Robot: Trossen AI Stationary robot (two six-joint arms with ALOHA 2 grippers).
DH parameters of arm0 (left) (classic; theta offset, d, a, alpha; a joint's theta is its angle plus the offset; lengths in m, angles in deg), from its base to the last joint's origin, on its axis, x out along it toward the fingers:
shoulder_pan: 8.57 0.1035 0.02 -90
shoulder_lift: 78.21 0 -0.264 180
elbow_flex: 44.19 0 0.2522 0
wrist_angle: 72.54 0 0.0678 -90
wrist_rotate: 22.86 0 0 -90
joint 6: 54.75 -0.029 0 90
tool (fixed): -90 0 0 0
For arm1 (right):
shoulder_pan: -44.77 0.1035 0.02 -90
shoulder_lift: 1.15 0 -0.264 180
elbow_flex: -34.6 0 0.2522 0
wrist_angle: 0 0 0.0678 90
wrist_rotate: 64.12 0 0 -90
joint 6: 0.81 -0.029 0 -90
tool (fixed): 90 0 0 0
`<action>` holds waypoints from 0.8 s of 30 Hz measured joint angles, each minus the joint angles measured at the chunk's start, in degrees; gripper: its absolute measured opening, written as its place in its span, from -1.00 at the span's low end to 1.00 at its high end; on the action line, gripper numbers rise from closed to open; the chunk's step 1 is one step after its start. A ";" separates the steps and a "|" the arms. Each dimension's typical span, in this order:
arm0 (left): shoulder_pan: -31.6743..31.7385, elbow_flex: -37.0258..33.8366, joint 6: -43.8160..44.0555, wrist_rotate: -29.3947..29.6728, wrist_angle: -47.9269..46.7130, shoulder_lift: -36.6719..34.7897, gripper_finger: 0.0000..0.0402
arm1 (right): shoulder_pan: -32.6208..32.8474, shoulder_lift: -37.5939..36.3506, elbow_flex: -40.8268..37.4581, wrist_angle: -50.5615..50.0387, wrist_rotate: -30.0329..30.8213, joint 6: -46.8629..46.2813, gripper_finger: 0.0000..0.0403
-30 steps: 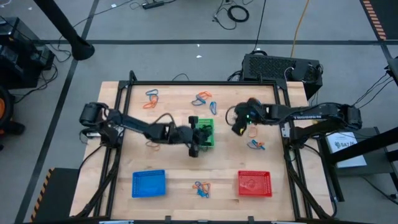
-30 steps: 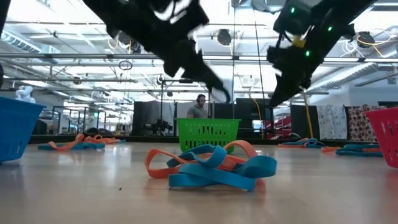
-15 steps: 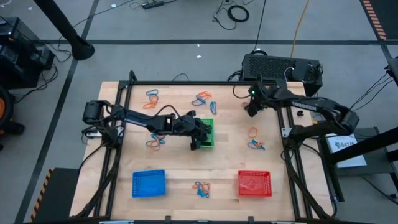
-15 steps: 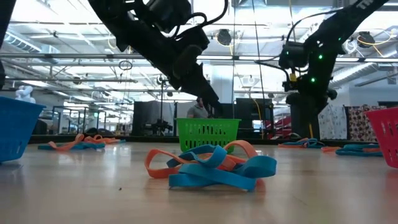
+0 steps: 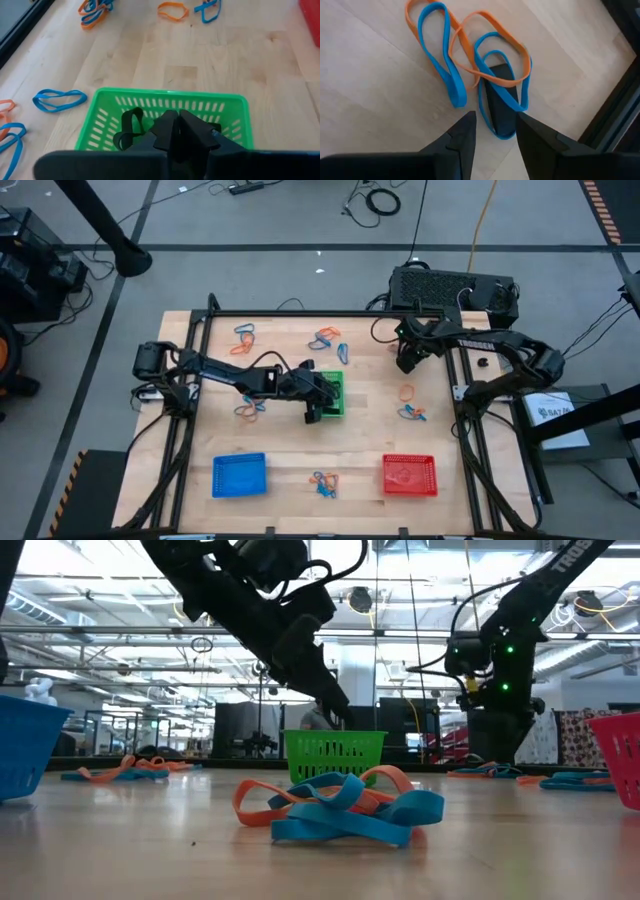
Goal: Sort rubber bands into baskets
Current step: Put the black rubber band into the green bin
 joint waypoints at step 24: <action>-0.22 0.04 0.52 4.44 0.90 -0.39 -0.26 | -2.97 6.33 -0.02 0.37 6.25 1.26 -0.59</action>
